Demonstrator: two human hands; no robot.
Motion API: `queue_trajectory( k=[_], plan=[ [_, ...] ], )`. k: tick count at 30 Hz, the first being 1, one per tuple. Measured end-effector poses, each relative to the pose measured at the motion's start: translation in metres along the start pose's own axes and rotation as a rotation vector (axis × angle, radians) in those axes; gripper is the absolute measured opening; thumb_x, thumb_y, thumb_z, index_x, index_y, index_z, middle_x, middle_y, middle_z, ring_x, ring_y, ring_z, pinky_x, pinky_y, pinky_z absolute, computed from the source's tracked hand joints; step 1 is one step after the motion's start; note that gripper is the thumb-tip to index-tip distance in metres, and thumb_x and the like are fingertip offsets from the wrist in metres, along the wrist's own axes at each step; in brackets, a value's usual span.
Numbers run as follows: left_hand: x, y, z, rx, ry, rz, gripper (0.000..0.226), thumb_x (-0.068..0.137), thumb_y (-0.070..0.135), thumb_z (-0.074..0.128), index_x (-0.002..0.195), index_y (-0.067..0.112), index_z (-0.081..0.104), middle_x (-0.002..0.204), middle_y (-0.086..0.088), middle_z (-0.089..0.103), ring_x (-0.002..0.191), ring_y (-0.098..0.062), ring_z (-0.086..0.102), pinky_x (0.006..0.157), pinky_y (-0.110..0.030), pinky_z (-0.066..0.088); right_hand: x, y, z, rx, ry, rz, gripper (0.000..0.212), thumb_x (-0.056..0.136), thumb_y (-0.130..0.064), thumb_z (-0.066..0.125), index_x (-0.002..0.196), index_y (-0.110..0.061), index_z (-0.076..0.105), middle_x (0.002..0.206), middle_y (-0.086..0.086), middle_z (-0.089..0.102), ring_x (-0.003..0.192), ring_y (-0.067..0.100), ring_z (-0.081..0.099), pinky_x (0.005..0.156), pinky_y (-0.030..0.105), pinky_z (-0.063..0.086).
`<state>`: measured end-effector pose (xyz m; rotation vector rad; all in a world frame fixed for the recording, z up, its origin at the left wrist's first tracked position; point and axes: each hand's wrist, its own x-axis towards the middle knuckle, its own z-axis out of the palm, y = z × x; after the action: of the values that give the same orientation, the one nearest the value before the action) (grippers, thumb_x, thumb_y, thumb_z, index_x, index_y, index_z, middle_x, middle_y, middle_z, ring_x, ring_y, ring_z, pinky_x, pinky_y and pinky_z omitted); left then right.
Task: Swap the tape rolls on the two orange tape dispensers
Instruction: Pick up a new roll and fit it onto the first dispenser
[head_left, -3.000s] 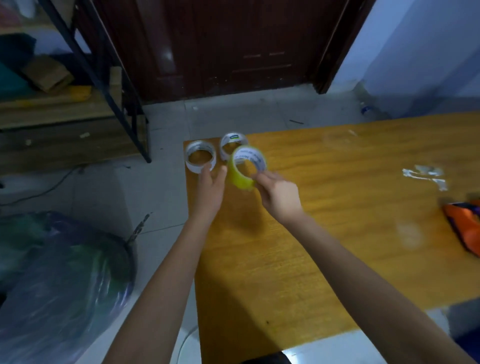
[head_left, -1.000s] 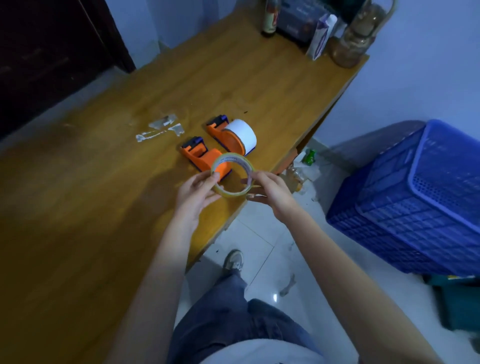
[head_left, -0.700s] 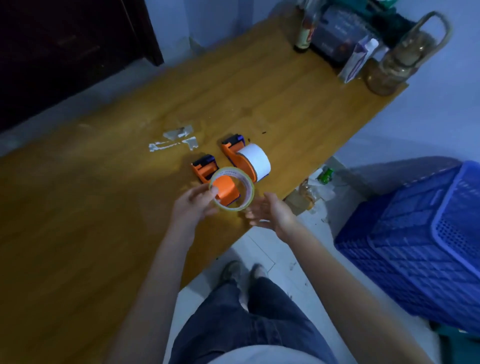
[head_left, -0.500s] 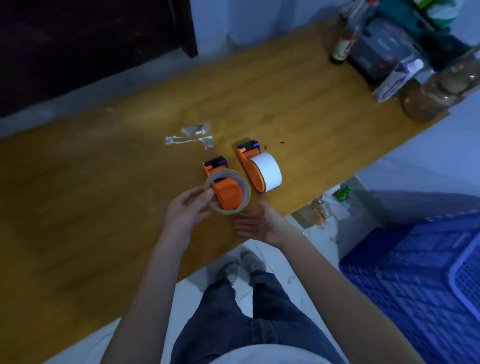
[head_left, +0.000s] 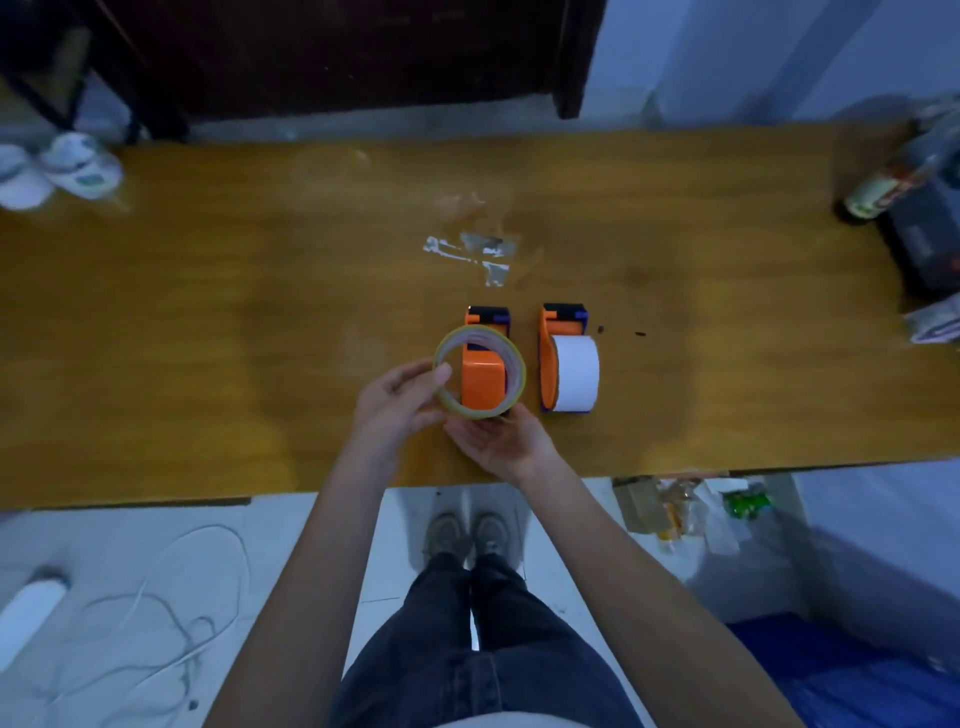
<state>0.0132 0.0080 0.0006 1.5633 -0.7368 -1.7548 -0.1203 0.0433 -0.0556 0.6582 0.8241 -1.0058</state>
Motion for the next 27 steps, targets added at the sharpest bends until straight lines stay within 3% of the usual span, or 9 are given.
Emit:
queue_trajectory(
  k=[3,6,8,11,14,17,21,24,27],
  plan=[
    [-0.005,-0.001,0.001,-0.033,0.016,0.015,0.02,0.078,0.015,0.072,0.096,0.013,0.063,0.107,-0.016,0.069,0.099,-0.031,0.066,0.069,-0.032,0.061,0.002,0.0,0.002,-0.025,-0.011,0.008,0.038,0.099,-0.029,0.044,0.106,0.008,0.051,0.101,0.025,0.059,0.125,0.032,0.051,0.095,0.043,0.042],
    [-0.004,0.001,0.0,-0.017,0.025,0.021,0.022,0.077,0.016,0.073,0.096,0.011,0.063,0.107,-0.016,0.07,0.1,-0.031,0.067,0.075,-0.037,0.06,0.005,0.0,0.004,-0.037,-0.016,-0.036,0.036,0.098,-0.027,0.047,0.115,0.004,0.049,0.1,0.026,0.06,0.097,0.034,0.061,0.086,0.041,0.05],
    [-0.003,0.003,0.0,-0.009,0.027,0.02,0.025,0.078,0.016,0.072,0.099,0.006,0.064,0.106,-0.017,0.07,0.097,-0.029,0.068,0.073,-0.035,0.06,0.008,0.001,0.005,-0.077,-0.035,-0.087,0.036,0.097,-0.027,0.049,0.121,0.0,0.05,0.103,0.023,0.061,0.092,0.031,0.062,0.075,0.042,0.057],
    [-0.001,0.007,0.001,-0.011,0.032,0.039,0.016,0.081,0.018,0.07,0.091,0.007,0.067,0.096,-0.012,0.072,0.089,-0.023,0.068,0.068,-0.028,0.06,0.005,0.002,0.008,-0.199,-0.044,-0.191,0.023,0.096,-0.023,0.051,0.106,-0.003,0.056,0.099,0.018,0.061,0.09,0.027,0.061,0.061,0.035,0.06],
    [0.006,0.008,0.0,0.021,0.086,0.064,0.008,0.08,0.021,0.071,0.083,0.013,0.069,0.092,-0.008,0.073,0.092,-0.02,0.068,0.081,-0.027,0.055,0.001,0.002,0.01,-0.311,-0.097,-0.276,0.017,0.096,-0.019,0.05,0.109,-0.01,0.057,0.102,0.014,0.062,0.093,0.025,0.061,0.072,0.036,0.059],
    [0.013,0.01,-0.001,0.081,0.156,0.097,0.008,0.076,0.028,0.073,0.078,0.021,0.07,0.087,0.001,0.072,0.097,-0.018,0.065,0.093,-0.031,0.049,0.004,0.002,0.008,-0.393,-0.135,-0.362,0.037,0.094,-0.016,0.055,0.131,-0.012,0.05,0.119,0.013,0.062,0.102,0.025,0.063,0.081,0.039,0.057],
    [0.021,0.01,-0.005,0.047,0.143,0.072,0.011,0.076,0.034,0.073,0.08,0.025,0.07,0.089,0.004,0.071,0.103,-0.018,0.063,0.098,-0.037,0.047,0.006,0.004,0.008,-0.488,-0.094,-0.462,0.047,0.092,-0.017,0.058,0.137,-0.017,0.045,0.129,0.016,0.059,0.109,0.032,0.063,0.085,0.042,0.055],
    [0.025,0.012,-0.005,-0.015,0.098,-0.001,0.021,0.078,0.037,0.07,0.092,0.021,0.068,0.089,0.003,0.068,0.093,-0.016,0.062,0.079,-0.035,0.051,0.001,0.005,0.008,-0.595,-0.125,-0.534,0.043,0.093,-0.018,0.057,0.135,-0.016,0.047,0.126,0.013,0.061,0.103,0.027,0.066,0.082,0.039,0.057],
    [0.026,0.017,-0.005,-0.133,0.029,-0.07,0.014,0.082,0.029,0.067,0.088,0.017,0.063,0.081,-0.002,0.065,0.075,-0.017,0.061,0.059,-0.03,0.054,-0.004,0.006,0.007,-0.703,-0.176,-0.562,0.043,0.094,-0.017,0.055,0.135,-0.016,0.044,0.126,0.011,0.06,0.098,0.023,0.068,0.083,0.038,0.058]
  ],
)
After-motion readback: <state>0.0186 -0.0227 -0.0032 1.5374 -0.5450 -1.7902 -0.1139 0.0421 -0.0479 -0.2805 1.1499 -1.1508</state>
